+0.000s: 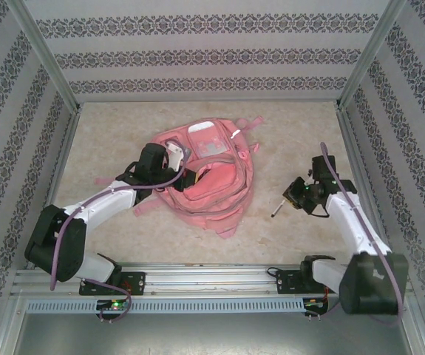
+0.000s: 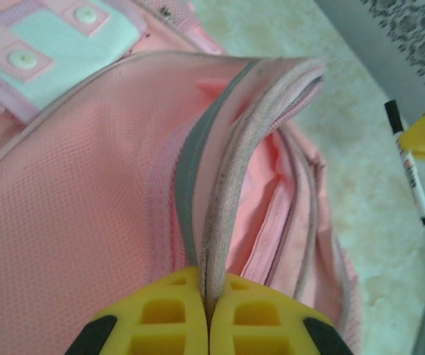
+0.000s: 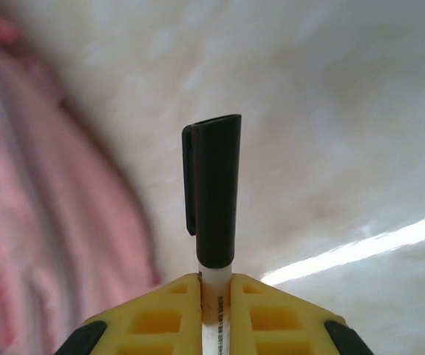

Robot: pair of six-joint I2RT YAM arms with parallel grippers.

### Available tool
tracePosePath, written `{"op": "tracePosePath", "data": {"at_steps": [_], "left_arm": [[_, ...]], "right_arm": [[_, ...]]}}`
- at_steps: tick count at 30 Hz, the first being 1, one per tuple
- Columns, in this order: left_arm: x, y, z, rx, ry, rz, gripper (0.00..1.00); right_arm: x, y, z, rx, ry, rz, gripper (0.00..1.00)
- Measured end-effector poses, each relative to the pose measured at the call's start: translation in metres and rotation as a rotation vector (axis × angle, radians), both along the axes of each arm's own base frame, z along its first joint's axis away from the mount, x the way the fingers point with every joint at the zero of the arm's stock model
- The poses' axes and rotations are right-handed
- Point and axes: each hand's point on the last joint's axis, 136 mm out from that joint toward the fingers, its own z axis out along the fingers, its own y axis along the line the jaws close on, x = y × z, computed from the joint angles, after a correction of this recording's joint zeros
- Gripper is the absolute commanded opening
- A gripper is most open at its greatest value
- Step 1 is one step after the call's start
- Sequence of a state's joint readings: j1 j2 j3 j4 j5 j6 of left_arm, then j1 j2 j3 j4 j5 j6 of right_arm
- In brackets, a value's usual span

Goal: Pack the student bag

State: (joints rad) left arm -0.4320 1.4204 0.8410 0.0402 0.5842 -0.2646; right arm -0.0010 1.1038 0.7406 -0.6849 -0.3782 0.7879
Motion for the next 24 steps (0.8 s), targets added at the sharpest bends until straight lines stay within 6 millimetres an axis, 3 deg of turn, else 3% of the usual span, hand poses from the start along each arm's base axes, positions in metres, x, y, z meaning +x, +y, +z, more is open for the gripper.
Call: {"op": "tracePosePath", "data": {"at_steps": [7, 11, 13, 15, 19, 24], "left_arm": [[0.004, -0.022, 0.026, -0.091, 0.057, -0.015, 0.0], [0.008, -0.033, 0.031, -0.104, 0.085, -0.027, 0.0], [0.009, -0.037, 0.033, -0.11, 0.09, -0.032, 0.0], [0.009, -0.038, 0.033, -0.115, 0.102, -0.032, 0.0], [0.008, -0.039, 0.033, -0.124, 0.117, -0.025, 0.0], [0.009, -0.039, 0.033, -0.128, 0.125, -0.014, 0.0]], "right_arm": [[0.003, 0.081, 0.039, 0.128, -0.096, 0.017, 0.1], [0.022, 0.109, 0.052, 0.145, -0.136, -0.033, 0.1], [0.042, 0.118, 0.057, 0.159, -0.152, -0.081, 0.16], [0.06, 0.127, 0.061, 0.167, -0.158, -0.115, 0.37], [0.089, 0.149, 0.061, 0.187, -0.153, -0.156, 0.6], [0.097, 0.165, 0.055, 0.183, -0.119, -0.152, 0.61]]}}
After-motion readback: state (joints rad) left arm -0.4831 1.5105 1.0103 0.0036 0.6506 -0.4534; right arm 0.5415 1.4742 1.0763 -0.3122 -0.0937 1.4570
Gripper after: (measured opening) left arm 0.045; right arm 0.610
